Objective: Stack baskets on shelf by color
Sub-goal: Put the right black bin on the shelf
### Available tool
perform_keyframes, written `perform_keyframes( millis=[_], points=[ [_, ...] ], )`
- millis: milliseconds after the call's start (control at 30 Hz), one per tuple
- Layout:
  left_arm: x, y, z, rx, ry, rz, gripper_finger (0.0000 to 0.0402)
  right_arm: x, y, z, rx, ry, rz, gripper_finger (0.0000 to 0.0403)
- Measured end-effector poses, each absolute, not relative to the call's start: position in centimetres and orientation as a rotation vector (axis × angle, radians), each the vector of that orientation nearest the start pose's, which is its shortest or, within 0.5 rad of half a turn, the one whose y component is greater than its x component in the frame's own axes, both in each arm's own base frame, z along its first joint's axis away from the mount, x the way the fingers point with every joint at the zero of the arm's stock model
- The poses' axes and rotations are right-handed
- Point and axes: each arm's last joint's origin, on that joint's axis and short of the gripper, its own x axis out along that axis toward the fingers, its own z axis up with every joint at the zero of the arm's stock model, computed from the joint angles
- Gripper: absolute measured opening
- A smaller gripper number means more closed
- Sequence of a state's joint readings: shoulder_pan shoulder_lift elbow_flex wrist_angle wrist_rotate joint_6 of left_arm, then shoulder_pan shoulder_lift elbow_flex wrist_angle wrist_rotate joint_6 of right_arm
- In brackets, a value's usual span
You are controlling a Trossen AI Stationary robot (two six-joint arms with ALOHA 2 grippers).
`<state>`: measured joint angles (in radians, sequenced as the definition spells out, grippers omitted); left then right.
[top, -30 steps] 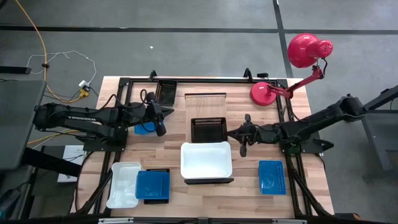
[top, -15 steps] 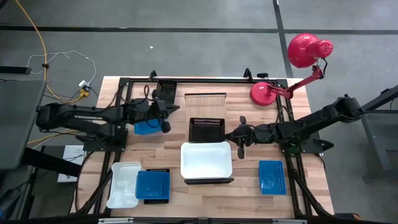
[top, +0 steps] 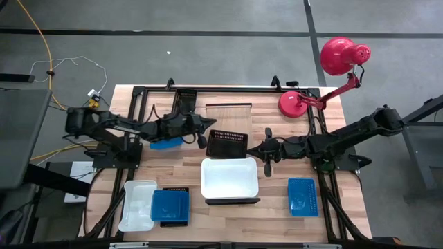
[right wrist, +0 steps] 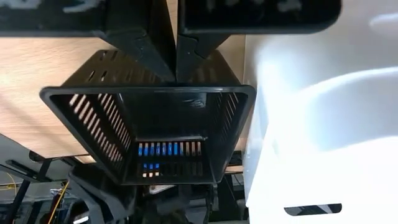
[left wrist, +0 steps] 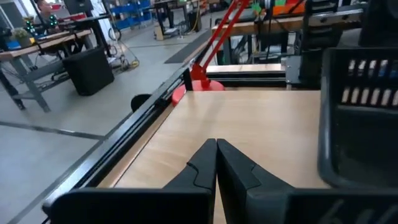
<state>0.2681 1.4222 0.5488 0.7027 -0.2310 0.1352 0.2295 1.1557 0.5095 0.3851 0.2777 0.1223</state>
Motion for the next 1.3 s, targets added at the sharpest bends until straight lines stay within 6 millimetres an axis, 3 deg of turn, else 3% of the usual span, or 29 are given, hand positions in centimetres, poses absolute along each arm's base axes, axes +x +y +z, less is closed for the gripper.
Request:
perform_keyframes(
  millis=[433, 1033, 1300],
  points=[
    [27.5, 8.8, 18.2, 0.063, 0.202, 0.269, 0.0000, 23.3, 4.6, 22.1, 0.088, 0.247, -0.071, 0.0000],
    [27.5, 8.5, 18.3, 0.083, 0.187, 0.144, 0.0000, 23.2, 4.6, 21.7, 0.071, 0.289, -0.072, 0.0000],
    [26.7, 8.2, 19.4, 0.104, 0.212, 0.137, 0.0000, 23.2, 4.6, 21.6, 0.048, 0.300, -0.069, 0.0000]
  ],
)
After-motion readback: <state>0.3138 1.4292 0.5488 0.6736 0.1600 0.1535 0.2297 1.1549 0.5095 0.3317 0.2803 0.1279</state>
